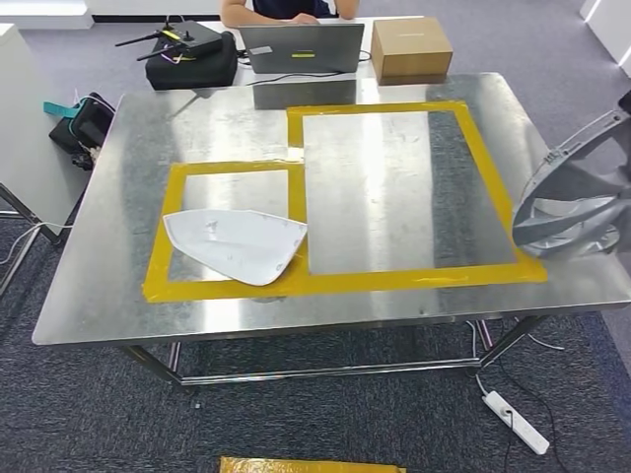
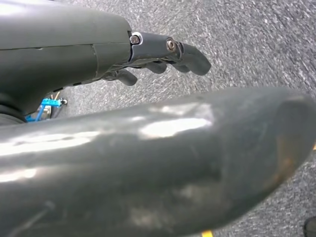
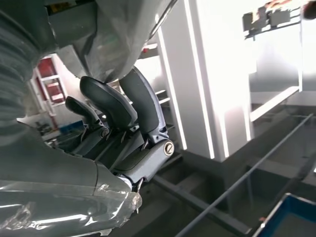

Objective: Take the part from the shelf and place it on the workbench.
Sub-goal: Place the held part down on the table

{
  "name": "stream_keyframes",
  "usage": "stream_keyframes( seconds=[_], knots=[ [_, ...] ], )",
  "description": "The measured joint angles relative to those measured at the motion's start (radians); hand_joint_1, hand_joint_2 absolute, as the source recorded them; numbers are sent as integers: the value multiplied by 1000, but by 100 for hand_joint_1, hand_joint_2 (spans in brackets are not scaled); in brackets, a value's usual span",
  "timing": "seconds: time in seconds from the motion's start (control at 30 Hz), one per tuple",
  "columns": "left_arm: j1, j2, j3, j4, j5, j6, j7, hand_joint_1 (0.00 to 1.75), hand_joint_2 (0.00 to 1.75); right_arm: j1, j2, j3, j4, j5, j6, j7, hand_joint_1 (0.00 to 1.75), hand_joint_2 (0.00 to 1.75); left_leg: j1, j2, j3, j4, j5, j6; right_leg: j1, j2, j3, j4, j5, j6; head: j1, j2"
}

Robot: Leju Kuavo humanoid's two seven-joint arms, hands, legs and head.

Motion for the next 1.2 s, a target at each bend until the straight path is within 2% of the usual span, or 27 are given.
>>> stream_keyframes(
  seconds=[0.2,0.37,0.53,0.8,1.0,1.1,1.2],
  knots=[
    [-9,24,12,0,-9,-13,3,0,0,-140,113,166,110,29,-4,32,175,175,1,0,-1,0,1,0,0,-1,-2,0,1,1,0,0],
    [-8,35,20,0,-12,-16,6,0,0,-176,173,222,160,44,-16,34,175,175,1,-3,-4,0,1,0,0,-4,-3,0,1,1,0,0],
    [-19,50,31,0,-12,-24,9,0,0,-182,266,278,233,93,-64,44,175,175,1,-2,-4,0,2,0,0,-2,-3,0,1,1,0,0],
    [-25,70,45,0,-11,-14,31,0,0,-181,414,332,356,127,-169,68,175,175,4,-2,4,0,-1,-3,3,-1,3,-1,-1,-2,0,0],
    [-28,79,57,0,-9,-9,46,0,0,-191,486,346,421,132,-188,68,175,175,7,-2,26,0,-13,-11,9,-1,16,-5,-14,-18,0,0],
    [-29,82,57,0,-9,-7,51,0,0,-196,515,348,441,137,-193,69,175,175,7,-1,29,0,-12,-10,9,0,19,-5,-12,-17,0,0],
    [-29,85,58,0,-9,-6,52,0,0,-200,532,348,454,140,-194,70,175,175,7,-1,29,0,-10,-8,9,0,21,-6,-8,-11,0,0]
  ],
)
